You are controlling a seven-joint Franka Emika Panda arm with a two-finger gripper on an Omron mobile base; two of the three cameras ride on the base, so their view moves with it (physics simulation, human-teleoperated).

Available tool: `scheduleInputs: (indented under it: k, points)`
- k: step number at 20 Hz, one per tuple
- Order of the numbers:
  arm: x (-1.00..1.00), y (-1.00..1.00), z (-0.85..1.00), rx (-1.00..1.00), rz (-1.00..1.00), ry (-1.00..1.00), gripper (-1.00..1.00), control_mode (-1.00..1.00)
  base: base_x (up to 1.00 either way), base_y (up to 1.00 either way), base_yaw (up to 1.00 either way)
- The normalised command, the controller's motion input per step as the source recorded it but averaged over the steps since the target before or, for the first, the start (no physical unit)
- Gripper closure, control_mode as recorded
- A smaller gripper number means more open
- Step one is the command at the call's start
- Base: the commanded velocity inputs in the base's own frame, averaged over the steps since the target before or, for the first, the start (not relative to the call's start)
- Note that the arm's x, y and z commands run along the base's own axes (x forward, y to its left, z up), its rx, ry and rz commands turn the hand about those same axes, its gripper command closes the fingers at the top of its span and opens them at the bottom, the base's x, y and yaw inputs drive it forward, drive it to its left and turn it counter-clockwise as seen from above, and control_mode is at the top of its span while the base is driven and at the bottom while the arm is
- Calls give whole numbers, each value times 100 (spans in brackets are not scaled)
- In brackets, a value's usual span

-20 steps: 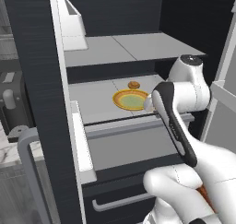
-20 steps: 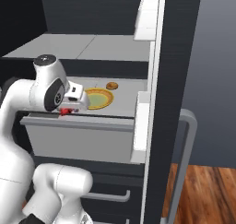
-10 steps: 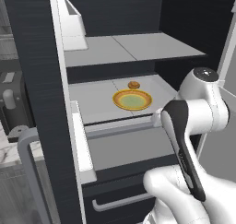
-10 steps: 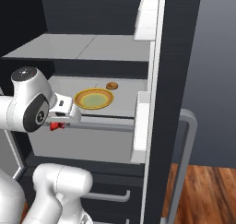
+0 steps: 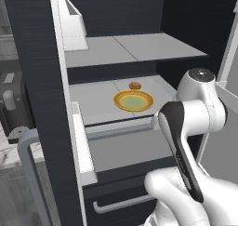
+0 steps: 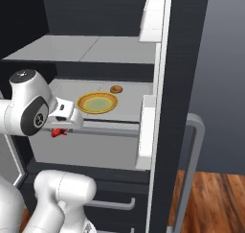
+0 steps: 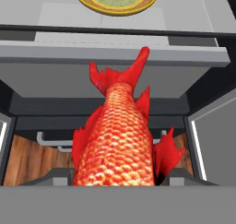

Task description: Retrieve the fish from the fridge and place it on the saucepan with marinade on the stove.

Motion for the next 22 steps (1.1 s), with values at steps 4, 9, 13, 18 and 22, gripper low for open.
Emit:
scheduleInputs:
  k: [4,9,13,18,22]
  points:
    - [0,0,0,0,0,0,100,-100,0,0,0]
    - [-1,0,0,0,0,0,100,-100,0,0,0]
    - [0,0,0,0,0,0,100,100,-37,0,0]
    - [0,0,0,0,0,0,100,100,-56,0,0]
    - [0,0,0,0,0,0,100,100,-57,0,0]
